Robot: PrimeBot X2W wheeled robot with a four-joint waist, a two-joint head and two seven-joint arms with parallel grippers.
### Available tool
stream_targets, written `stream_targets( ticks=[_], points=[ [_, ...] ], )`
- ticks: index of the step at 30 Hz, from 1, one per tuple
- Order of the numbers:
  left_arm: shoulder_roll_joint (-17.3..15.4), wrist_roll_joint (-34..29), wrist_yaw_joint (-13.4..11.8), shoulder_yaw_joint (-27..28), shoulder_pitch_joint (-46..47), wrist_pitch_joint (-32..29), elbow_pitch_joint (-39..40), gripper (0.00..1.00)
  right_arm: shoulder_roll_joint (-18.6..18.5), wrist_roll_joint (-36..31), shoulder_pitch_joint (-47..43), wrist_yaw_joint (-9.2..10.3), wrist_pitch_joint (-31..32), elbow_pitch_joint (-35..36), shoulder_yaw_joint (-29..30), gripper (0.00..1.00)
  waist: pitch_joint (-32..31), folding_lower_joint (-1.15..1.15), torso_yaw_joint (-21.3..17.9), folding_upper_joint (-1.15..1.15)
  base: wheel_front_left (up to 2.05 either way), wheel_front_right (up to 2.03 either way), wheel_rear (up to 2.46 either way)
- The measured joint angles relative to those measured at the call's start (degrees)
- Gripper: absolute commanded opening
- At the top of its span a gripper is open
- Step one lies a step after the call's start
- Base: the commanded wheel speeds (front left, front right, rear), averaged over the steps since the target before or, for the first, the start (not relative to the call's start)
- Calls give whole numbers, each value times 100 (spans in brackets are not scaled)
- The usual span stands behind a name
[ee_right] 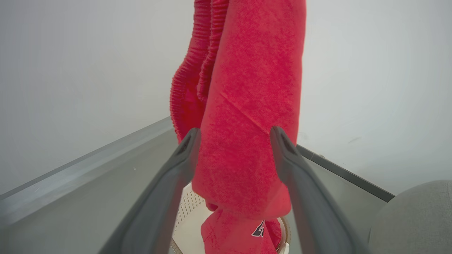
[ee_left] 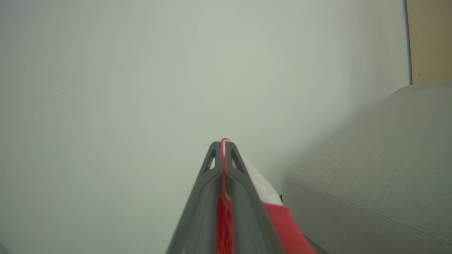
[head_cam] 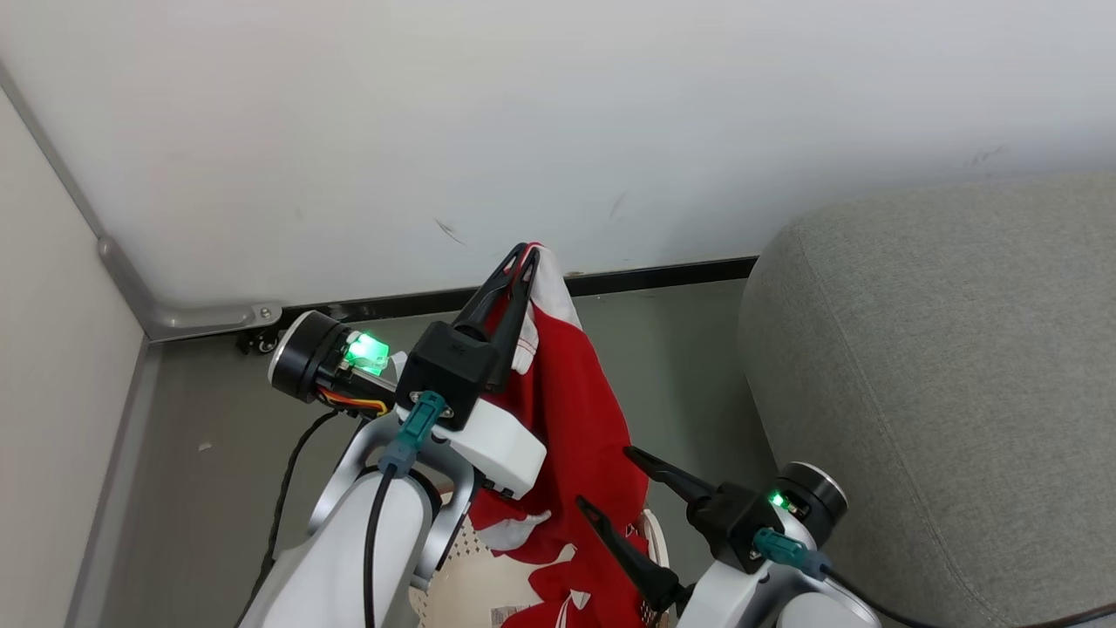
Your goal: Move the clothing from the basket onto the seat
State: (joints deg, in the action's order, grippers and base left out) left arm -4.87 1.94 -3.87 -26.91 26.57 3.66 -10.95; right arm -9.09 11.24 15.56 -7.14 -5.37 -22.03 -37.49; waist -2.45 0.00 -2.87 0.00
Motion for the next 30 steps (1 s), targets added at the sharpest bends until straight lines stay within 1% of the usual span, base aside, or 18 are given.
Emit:
stream_targets(
  ticks=[4,7,10,13,18,20,25,30],
  points=[
    [30,-51,-83,-26,82,-169,29,0,143,-203,-1,0,-3,-122,212,100,-9,0,-16,0,0,0,0],
    [56,-64,-92,-86,85,-225,60,0,211,-438,1,0,-16,-256,382,100,-14,0,-33,0,0,0,0],
    [103,-65,-92,-171,86,-323,98,0,249,-523,1,0,-22,-371,493,100,-18,0,-44,0,0,0,0],
    [129,-65,-92,-234,93,-375,133,0,335,-511,0,0,-70,-441,500,100,-18,0,-40,0,0,0,0],
    [143,-64,-92,-322,143,-455,186,0,450,-412,-1,-1,-153,-541,288,100,-14,0,2,0,0,0,0],
    [147,-63,-93,-358,145,-469,199,0,452,-498,8,-1,-199,-610,343,100,-9,0,21,0,0,0,0],
    [159,-56,-101,-453,145,-517,299,0,430,-826,256,0,-319,-791,740,100,5,0,61,0,0,0,0],
    [169,-44,-96,-576,145,-519,400,0,420,-1007,489,0,-427,-946,834,100,20,0,105,0,0,0,0]
  ],
)
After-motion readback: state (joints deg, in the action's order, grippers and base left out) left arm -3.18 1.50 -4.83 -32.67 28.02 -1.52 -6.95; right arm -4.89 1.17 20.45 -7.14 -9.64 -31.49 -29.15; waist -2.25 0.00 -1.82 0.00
